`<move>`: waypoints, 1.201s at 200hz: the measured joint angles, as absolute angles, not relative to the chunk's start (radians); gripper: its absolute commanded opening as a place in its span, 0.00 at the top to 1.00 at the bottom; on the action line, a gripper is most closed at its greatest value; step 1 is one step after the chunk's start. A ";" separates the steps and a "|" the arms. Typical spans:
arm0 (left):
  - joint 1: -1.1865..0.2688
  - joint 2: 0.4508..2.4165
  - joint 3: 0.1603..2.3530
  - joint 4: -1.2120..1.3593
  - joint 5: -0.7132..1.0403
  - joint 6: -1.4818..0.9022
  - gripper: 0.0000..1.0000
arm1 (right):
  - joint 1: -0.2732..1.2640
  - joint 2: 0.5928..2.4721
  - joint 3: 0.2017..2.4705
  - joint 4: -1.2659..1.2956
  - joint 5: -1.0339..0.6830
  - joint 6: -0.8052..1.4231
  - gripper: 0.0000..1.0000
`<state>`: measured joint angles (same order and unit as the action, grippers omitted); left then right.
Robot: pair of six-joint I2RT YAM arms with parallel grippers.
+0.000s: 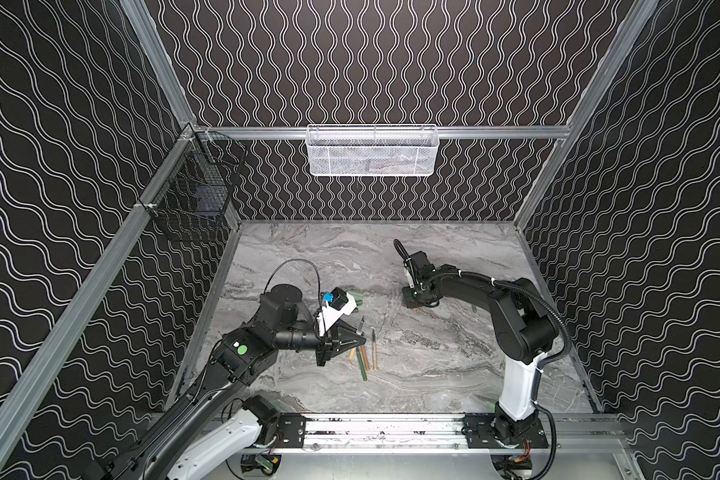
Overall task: Insert the pens into the pen caps
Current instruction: 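Move the right gripper over the tan cap and grasp it, then lift the tan cap and carry it toward the pen tip in the left gripper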
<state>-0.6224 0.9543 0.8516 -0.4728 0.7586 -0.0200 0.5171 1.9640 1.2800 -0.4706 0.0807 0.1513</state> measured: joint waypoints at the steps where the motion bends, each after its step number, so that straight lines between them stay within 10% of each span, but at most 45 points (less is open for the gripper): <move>1: -0.622 0.955 0.852 -0.473 0.759 -0.020 1.00 | 0.517 1.964 1.280 -0.471 0.081 0.150 0.79; 240: -0.760 1.161 0.625 0.038 0.706 -0.371 1.00 | 0.537 1.589 1.105 -0.431 -0.149 0.178 0.86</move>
